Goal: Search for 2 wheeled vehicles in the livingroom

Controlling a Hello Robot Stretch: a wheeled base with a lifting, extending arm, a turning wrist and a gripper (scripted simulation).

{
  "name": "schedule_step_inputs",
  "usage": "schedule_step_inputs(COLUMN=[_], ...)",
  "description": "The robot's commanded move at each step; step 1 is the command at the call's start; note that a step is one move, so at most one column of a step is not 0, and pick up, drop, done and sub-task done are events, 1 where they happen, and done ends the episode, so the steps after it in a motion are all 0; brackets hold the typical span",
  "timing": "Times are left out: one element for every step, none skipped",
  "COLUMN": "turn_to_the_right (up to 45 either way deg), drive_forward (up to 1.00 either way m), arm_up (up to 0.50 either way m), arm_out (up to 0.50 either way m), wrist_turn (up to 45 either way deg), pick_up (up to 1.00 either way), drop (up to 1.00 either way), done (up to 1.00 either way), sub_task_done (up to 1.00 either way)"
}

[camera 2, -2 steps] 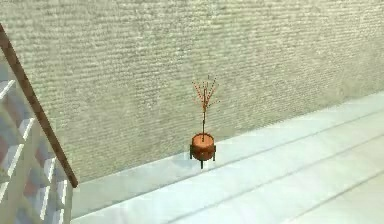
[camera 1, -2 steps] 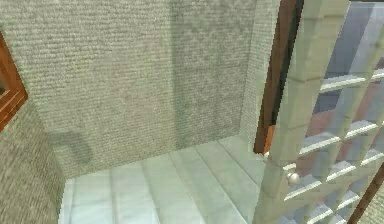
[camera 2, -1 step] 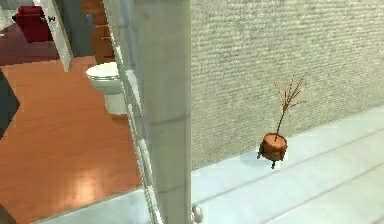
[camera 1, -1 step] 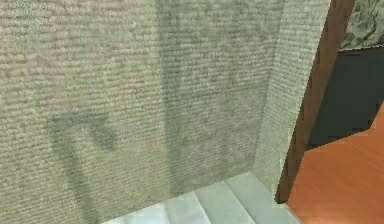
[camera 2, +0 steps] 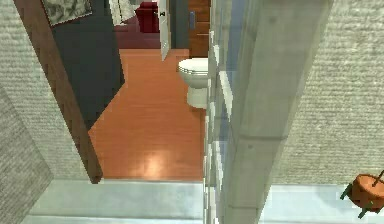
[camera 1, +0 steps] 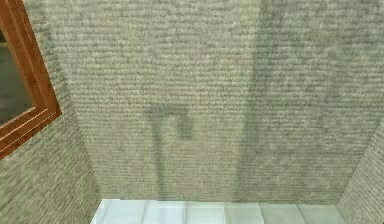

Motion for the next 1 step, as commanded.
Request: schedule_step_inputs(turn_to_the_right=[0.0], drive_forward=[0.3], arm_up=[0.0], arm_out=[0.0], wrist_turn=[0.0], pick_up=[0.0], drop=[0.0], done=[0.0], sub_task_done=[0.0])
